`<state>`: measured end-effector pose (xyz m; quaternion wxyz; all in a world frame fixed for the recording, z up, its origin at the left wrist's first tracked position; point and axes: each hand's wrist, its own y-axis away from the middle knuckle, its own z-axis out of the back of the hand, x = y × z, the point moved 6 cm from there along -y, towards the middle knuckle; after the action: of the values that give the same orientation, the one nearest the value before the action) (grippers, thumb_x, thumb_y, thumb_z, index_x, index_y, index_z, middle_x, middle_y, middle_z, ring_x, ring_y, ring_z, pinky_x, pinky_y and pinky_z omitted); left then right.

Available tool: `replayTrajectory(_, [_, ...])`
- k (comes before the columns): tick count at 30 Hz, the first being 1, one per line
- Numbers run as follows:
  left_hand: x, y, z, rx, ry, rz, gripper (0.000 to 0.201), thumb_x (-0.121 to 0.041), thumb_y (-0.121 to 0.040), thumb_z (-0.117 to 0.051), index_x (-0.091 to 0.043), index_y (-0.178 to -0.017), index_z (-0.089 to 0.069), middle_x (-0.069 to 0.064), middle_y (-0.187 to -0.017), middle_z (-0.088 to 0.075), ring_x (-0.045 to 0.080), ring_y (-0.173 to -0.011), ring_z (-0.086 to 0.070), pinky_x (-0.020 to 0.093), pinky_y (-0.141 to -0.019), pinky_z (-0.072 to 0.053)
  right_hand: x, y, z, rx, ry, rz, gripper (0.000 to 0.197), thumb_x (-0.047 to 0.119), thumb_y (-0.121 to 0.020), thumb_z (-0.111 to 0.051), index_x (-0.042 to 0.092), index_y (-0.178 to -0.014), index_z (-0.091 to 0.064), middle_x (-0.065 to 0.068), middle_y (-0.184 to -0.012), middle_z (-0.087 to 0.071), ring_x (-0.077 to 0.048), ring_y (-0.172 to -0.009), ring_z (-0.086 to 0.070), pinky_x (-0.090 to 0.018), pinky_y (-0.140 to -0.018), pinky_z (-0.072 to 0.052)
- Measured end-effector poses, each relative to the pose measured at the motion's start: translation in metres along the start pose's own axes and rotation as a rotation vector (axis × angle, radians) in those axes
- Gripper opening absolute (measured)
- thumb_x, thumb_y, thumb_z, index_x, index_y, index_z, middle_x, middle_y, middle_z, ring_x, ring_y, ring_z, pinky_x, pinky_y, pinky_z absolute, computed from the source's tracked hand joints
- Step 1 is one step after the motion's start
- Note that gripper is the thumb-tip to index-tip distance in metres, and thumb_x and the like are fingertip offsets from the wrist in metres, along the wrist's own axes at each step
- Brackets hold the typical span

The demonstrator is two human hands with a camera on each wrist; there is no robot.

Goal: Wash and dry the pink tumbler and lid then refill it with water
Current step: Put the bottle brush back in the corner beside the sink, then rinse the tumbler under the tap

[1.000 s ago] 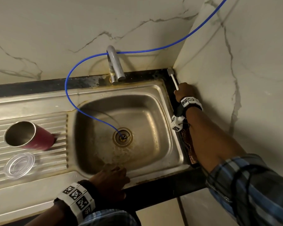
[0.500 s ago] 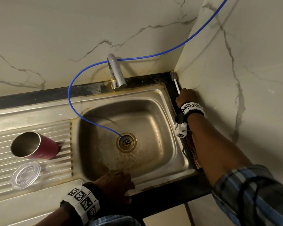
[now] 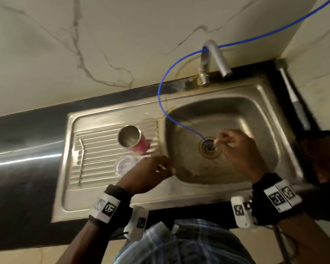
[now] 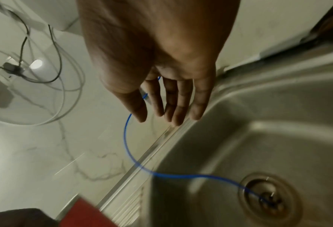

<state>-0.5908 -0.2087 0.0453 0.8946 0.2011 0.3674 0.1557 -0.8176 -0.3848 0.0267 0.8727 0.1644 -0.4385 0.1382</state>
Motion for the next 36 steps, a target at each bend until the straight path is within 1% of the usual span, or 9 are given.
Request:
replayTrajectory(4, [0.082, 0.035, 0.048, -0.266, 0.054, 0.344, 0.042, -0.051, -0.081, -0.055, -0.013, -0.083, -0.072, 0.005, -0.080, -0.076, 0.032, -0.084, -0.074, 0.049, -0.083, -0.059, 0.044, 0.012, -0.082, 0.235, -0.092, 0.052, 0.046, 0.024, -0.086, -0.082, 0.014, -0.129, -0.068, 0.001, -0.113, -0.073, -0.012, -0.095, -0.071, -0.023, -0.090, -0.054])
replayTrajectory(8, [0.117, 0.042, 0.068, -0.559, 0.410, 0.483, 0.046, -0.031, -0.084, -0.060, -0.017, -0.128, -0.065, 0.006, -0.119, -0.076, 0.030, -0.106, -0.072, 0.043, -0.091, -0.059, 0.085, 0.002, -0.162, 0.445, -0.097, 0.168, 0.085, 0.030, -0.080, -0.088, 0.013, -0.151, -0.045, 0.005, -0.136, -0.057, -0.010, -0.113, -0.062, -0.004, -0.088, -0.045])
replayTrajectory(11, [0.114, 0.029, 0.066, -0.551, 0.642, 0.415, 0.072, -0.005, -0.088, -0.061, -0.024, -0.156, -0.046, 0.001, -0.146, -0.058, 0.027, -0.126, -0.062, 0.042, -0.099, -0.053, 0.099, -0.013, -0.214, 0.541, -0.037, 0.189, 0.115, 0.040, -0.073, -0.091, 0.018, -0.161, -0.020, -0.005, -0.160, -0.034, -0.020, -0.139, -0.048, -0.031, -0.114, -0.042])
replayTrajectory(14, [0.106, 0.019, 0.061, -0.471, 0.729, 0.332, 0.082, 0.009, -0.088, -0.055, -0.026, -0.161, -0.040, 0.000, -0.155, -0.053, 0.026, -0.134, -0.058, 0.038, -0.097, -0.050, 0.098, -0.027, -0.239, 0.522, -0.003, 0.158, 0.131, 0.049, -0.064, -0.093, 0.025, -0.162, -0.009, -0.007, -0.165, -0.024, -0.024, -0.146, -0.041, -0.046, -0.117, -0.040])
replayTrajectory(19, [0.092, 0.011, 0.069, -0.473, 0.709, 0.218, 0.077, 0.008, -0.080, -0.055, -0.026, -0.150, -0.054, -0.008, -0.136, -0.068, 0.014, -0.126, -0.064, 0.032, -0.093, -0.054, 0.096, -0.028, -0.232, 0.468, -0.257, 0.166, 0.098, 0.040, -0.059, -0.097, 0.035, -0.143, -0.046, 0.008, -0.139, -0.060, -0.013, -0.123, -0.062, -0.043, -0.101, -0.055])
replayTrajectory(23, [0.058, -0.006, 0.079, -0.424, 0.693, 0.106, 0.066, 0.015, -0.086, -0.049, -0.020, -0.140, -0.065, -0.003, -0.129, -0.074, 0.017, -0.113, -0.071, 0.018, -0.075, -0.054, 0.084, -0.024, -0.181, 0.330, -0.478, 0.129, 0.078, 0.017, -0.072, -0.094, 0.023, -0.139, -0.055, 0.006, -0.131, -0.068, -0.008, -0.121, -0.064, -0.032, -0.101, -0.053])
replayTrajectory(26, [0.018, -0.040, 0.077, -0.337, 0.703, 0.036, 0.051, 0.010, -0.096, -0.048, -0.023, -0.128, -0.072, 0.000, -0.115, -0.079, 0.024, -0.107, -0.073, 0.025, -0.075, -0.053, 0.060, -0.029, -0.135, 0.263, -0.592, 0.072, 0.065, 0.013, -0.081, -0.086, 0.029, -0.136, -0.054, 0.010, -0.126, -0.069, -0.004, -0.114, -0.067, -0.022, -0.090, -0.055])
replayTrajectory(31, [-0.046, -0.147, 0.061, -0.203, 0.623, -0.047, 0.036, -0.027, -0.116, -0.045, -0.003, -0.109, -0.071, 0.018, -0.093, -0.074, 0.019, -0.076, -0.068, 0.020, -0.061, -0.050, 0.008, -0.069, -0.067, 0.021, -0.716, -0.111, 0.063, 0.037, -0.074, -0.088, 0.014, -0.127, -0.064, -0.014, -0.112, -0.075, -0.031, -0.099, -0.074, -0.047, -0.088, -0.062])
replayTrajectory(36, [-0.099, -0.252, 0.060, -0.158, 0.377, -0.032, 0.040, -0.049, -0.110, -0.045, -0.019, -0.098, -0.069, 0.008, -0.098, -0.076, 0.029, -0.092, -0.072, 0.051, -0.094, -0.059, -0.027, -0.113, -0.022, -0.009, -0.653, -0.138, 0.039, 0.033, -0.087, -0.080, 0.016, -0.120, -0.068, -0.007, -0.106, -0.078, -0.026, -0.096, -0.076, -0.041, -0.083, -0.062])
